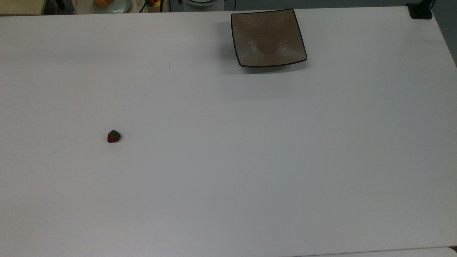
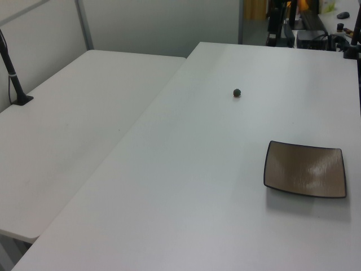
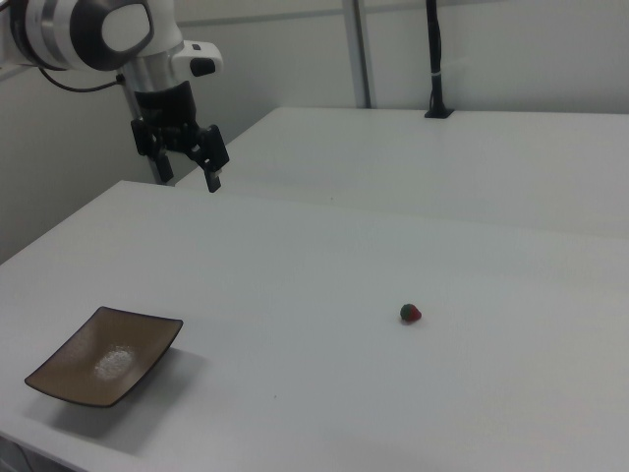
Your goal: Strawberries on a ceramic plate
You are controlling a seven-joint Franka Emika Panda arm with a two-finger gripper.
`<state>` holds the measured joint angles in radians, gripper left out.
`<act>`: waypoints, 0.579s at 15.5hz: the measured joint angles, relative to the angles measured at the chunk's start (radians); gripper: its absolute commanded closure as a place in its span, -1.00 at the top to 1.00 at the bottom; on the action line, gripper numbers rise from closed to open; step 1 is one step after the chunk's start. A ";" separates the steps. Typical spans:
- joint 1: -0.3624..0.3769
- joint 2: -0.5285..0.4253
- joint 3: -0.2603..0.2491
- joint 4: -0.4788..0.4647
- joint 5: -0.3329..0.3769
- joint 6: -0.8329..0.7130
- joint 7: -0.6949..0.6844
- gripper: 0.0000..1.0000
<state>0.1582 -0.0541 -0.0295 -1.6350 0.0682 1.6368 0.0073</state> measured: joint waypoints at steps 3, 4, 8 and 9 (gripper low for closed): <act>-0.001 0.003 -0.003 0.000 0.000 0.012 0.000 1.00; -0.002 0.004 -0.005 0.000 0.000 0.015 0.000 1.00; -0.005 0.008 -0.007 0.000 0.000 0.023 0.000 1.00; -0.005 0.008 -0.007 0.000 0.000 0.023 0.000 1.00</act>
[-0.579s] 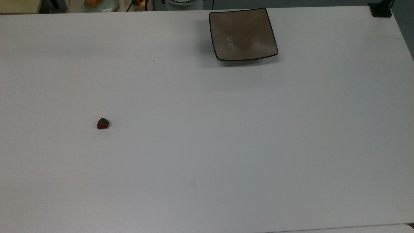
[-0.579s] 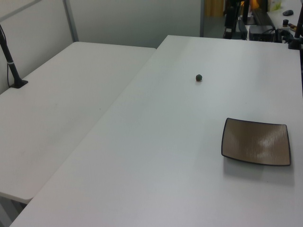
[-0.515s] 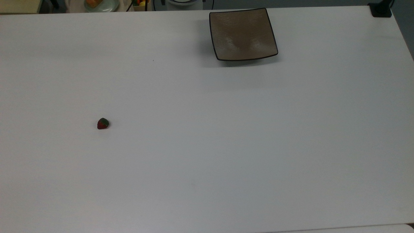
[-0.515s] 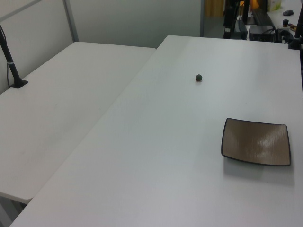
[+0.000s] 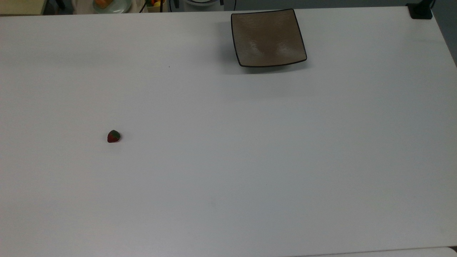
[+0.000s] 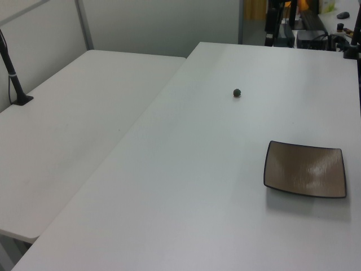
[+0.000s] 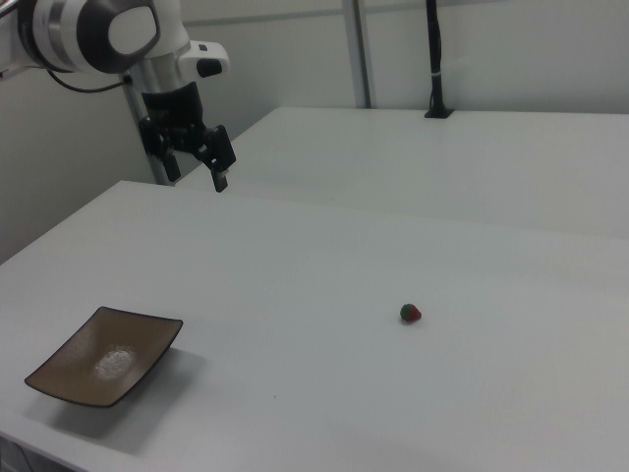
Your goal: Strawberries on a ceramic plate
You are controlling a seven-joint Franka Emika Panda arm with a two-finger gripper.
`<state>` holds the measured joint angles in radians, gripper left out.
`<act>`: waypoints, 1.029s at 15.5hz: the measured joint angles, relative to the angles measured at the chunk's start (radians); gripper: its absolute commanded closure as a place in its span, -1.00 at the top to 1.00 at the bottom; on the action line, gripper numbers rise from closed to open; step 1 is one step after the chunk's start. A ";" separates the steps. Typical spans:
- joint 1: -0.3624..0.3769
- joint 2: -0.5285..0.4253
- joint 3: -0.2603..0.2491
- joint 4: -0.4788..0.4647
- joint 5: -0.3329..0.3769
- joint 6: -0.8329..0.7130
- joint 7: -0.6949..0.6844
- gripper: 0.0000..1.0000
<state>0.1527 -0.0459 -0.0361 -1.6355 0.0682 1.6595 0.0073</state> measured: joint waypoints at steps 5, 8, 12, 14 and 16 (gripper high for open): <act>-0.014 0.000 -0.001 0.000 0.000 0.003 0.000 1.00; -0.023 0.003 -0.002 -0.001 0.000 0.045 0.000 1.00; -0.038 0.034 -0.002 -0.003 0.000 0.133 0.000 1.00; -0.053 0.053 -0.002 -0.003 0.000 0.175 0.000 1.00; -0.081 0.074 -0.003 -0.004 0.000 0.238 0.000 1.00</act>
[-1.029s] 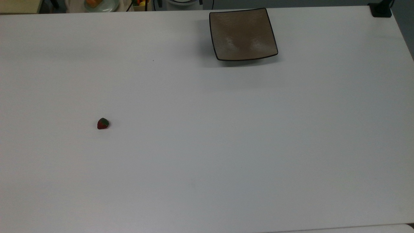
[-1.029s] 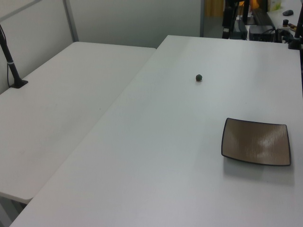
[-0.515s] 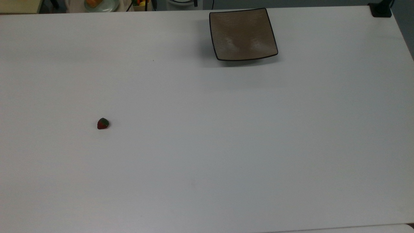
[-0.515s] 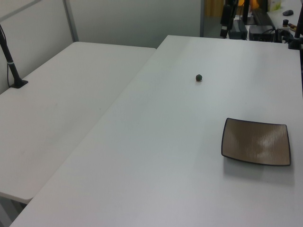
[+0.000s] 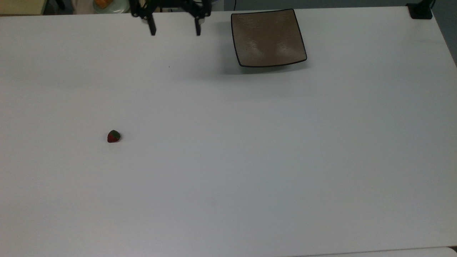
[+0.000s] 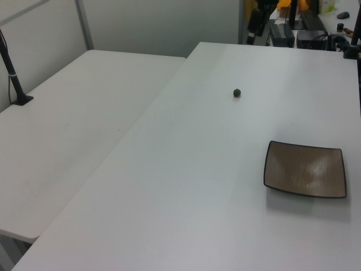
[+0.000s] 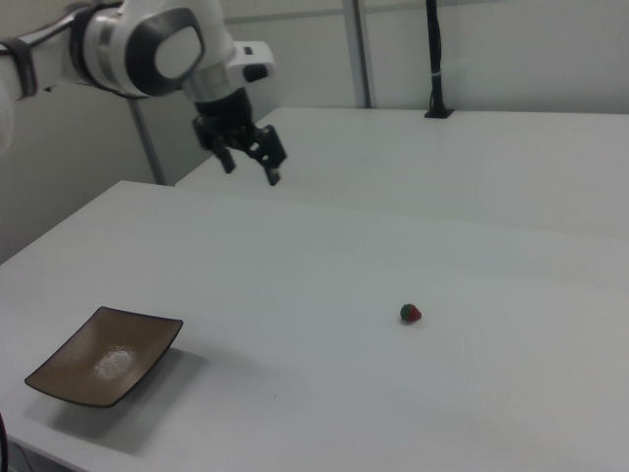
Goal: Strawberries on a ceramic plate
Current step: 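Move the open gripper over the red strawberry and lower it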
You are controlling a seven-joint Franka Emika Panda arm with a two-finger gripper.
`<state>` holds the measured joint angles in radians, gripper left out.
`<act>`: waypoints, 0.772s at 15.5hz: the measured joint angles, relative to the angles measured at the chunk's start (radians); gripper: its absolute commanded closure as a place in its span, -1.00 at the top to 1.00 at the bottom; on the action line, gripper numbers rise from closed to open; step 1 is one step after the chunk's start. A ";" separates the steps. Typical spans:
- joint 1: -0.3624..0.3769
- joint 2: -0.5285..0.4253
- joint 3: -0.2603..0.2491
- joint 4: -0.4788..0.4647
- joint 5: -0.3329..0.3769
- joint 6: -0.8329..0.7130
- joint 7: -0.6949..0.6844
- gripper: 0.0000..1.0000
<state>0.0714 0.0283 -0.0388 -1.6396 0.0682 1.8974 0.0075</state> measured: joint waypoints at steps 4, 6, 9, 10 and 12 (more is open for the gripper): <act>-0.068 0.063 -0.002 -0.001 0.000 0.111 -0.001 1.00; -0.093 0.104 -0.002 0.001 0.000 0.180 -0.001 1.00; -0.131 0.164 -0.003 0.031 0.000 0.212 -0.003 1.00; -0.145 0.183 -0.003 0.047 -0.001 0.212 -0.011 1.00; -0.166 0.218 -0.003 0.075 -0.007 0.212 -0.044 1.00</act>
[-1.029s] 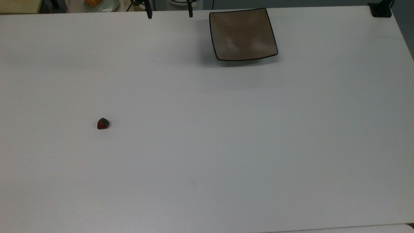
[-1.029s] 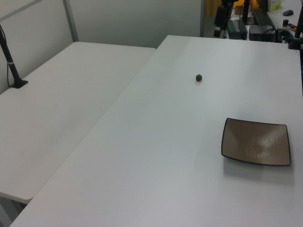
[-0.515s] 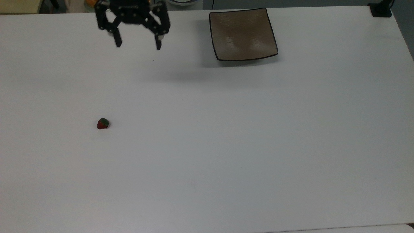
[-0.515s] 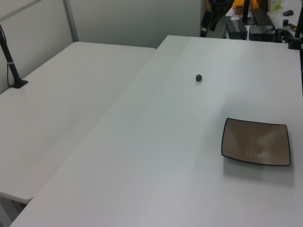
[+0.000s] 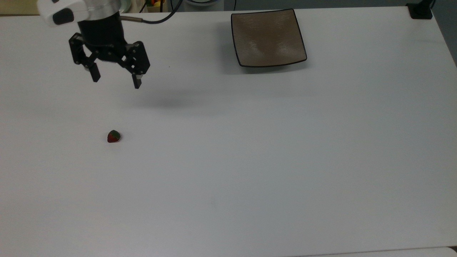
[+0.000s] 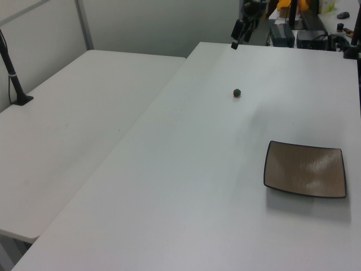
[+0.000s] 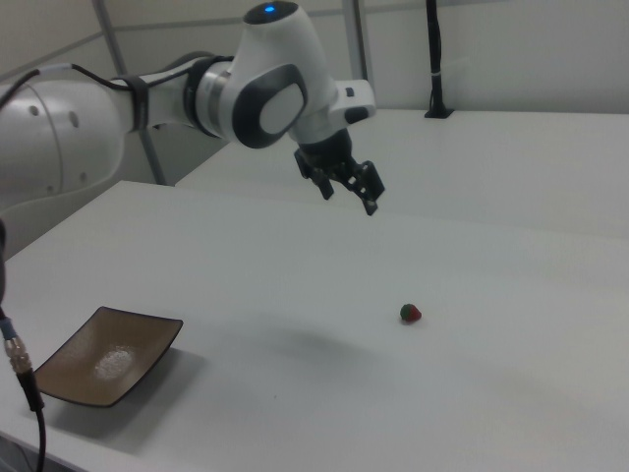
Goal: Strawberries on a ceramic plate
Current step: 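Move the open gripper over the red strawberry and lower it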
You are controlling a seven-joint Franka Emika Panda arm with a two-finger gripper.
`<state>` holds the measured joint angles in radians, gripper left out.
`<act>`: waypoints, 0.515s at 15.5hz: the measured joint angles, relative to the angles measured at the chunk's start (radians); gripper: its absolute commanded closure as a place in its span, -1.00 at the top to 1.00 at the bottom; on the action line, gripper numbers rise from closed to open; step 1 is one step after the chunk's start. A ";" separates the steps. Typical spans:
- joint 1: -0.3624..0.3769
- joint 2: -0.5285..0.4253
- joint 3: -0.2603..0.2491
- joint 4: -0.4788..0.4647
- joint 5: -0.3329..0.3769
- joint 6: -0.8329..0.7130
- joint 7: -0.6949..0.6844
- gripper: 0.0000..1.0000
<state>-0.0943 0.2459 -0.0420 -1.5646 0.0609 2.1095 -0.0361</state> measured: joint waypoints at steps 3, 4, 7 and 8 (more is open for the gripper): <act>-0.021 0.070 0.000 0.053 -0.040 0.000 -0.063 1.00; -0.025 0.099 0.000 0.068 -0.054 0.000 -0.096 1.00; -0.029 0.172 0.000 0.100 -0.069 0.000 -0.188 1.00; -0.031 0.197 0.000 0.115 -0.070 0.000 -0.211 1.00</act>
<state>-0.1258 0.4425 -0.0420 -1.4500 -0.0086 2.1095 -0.2474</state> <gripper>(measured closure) 0.000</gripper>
